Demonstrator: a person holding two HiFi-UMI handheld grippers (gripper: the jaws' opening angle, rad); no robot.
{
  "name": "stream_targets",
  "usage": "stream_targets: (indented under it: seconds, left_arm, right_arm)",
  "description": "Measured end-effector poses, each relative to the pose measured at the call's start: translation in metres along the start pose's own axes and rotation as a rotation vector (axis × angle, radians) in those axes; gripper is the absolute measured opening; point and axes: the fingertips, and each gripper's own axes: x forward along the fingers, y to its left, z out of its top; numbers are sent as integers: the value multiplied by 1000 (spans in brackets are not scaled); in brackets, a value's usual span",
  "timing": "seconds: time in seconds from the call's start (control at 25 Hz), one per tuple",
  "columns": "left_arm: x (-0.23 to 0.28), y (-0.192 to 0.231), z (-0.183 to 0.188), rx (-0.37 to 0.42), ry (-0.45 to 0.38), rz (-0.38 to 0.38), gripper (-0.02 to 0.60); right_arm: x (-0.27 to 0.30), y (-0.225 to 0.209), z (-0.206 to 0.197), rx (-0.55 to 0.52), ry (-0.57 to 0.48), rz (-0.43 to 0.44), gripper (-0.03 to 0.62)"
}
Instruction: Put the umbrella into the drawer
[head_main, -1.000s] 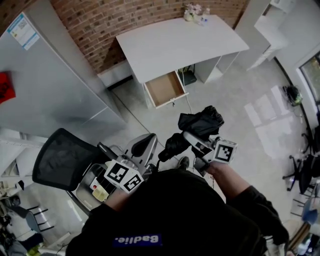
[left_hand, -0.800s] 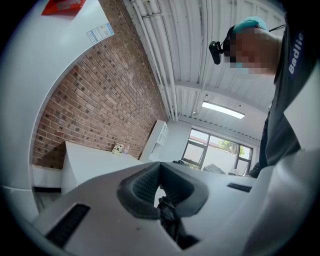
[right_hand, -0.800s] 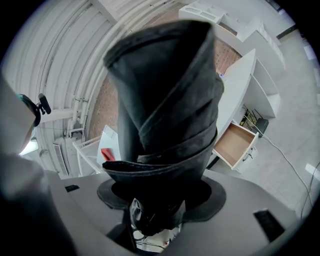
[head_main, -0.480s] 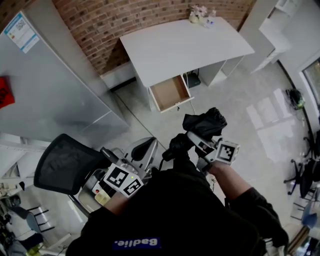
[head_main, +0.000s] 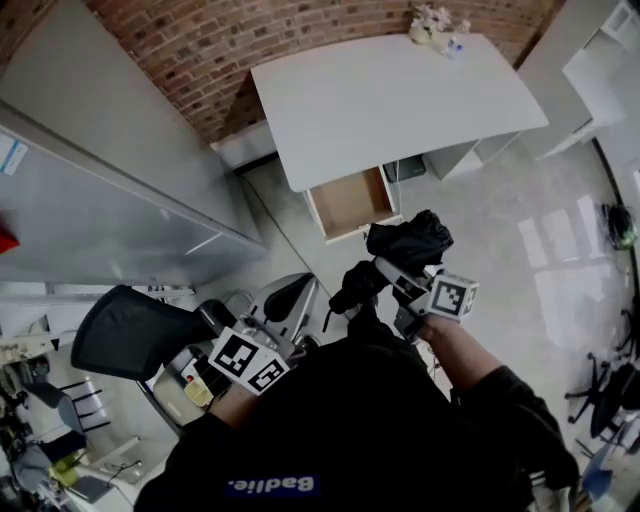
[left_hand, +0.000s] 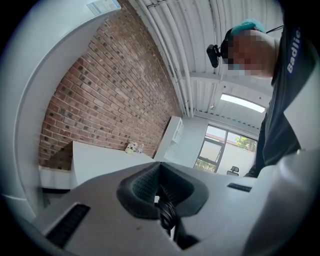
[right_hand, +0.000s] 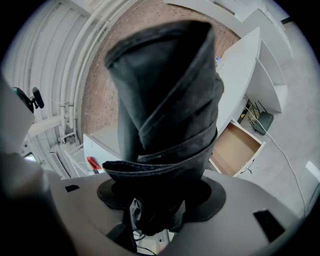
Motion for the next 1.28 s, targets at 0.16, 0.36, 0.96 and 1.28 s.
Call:
stream_targets:
  seconds: [0.16,0.36,0.96,1.28]
  left_arm:
    - [43,12,5,-7,4,54,-3]
    - [80,24,10,-18,-11,135,-3]
    - [94,71,-17,-71,33,279,-3]
    - [76,96,-32,-113,38,349,-3]
  right_arm:
    - [13,-37,23,24,70,-3,261]
    - [28,-83,41,54,146,-14,261]
    - [97,-219,11,162,271,-134,261]
    - [150,-283,0,187,295,-187,261]
